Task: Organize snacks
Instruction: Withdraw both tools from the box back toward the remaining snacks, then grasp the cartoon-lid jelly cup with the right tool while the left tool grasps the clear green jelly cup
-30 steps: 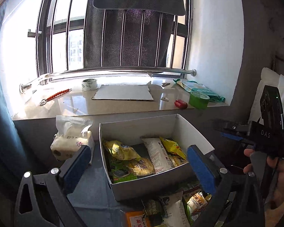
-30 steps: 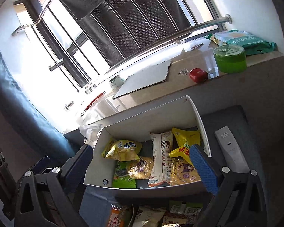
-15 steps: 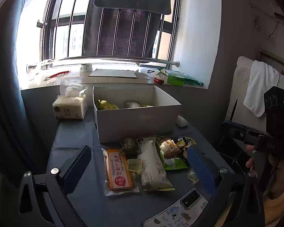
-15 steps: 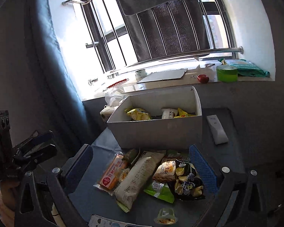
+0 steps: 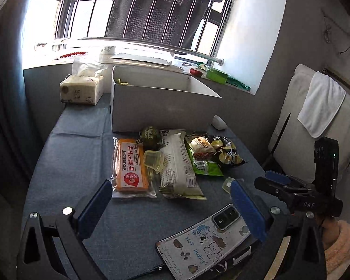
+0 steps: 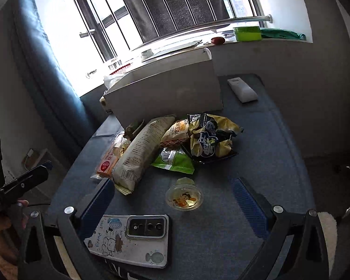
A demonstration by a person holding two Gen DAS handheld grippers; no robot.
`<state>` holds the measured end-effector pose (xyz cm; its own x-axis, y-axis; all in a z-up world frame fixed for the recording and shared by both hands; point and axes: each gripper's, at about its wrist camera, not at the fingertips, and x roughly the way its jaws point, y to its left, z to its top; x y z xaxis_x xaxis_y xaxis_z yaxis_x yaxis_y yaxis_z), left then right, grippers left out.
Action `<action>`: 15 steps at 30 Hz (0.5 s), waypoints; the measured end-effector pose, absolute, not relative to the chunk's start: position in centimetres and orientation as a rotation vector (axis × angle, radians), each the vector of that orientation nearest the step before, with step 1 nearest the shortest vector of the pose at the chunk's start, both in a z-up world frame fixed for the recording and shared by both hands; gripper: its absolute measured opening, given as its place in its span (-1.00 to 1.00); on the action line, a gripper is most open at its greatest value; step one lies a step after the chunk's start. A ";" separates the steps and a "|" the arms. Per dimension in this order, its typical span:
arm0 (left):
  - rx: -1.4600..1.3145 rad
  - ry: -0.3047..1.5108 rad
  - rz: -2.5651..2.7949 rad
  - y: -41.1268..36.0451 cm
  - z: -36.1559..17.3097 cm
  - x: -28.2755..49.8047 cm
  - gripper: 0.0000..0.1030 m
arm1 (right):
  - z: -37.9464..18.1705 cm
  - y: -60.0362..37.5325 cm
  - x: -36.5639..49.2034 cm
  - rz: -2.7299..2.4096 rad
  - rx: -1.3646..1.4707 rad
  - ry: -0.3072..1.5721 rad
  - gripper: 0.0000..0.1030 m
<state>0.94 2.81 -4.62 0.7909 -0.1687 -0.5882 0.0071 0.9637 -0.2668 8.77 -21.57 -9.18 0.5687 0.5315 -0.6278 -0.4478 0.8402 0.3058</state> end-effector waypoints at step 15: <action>-0.263 0.722 -0.079 3.2 -6.9 2.3 1.00 | -13.2 -19.6 10.7 0.499 0.018 0.897 1.00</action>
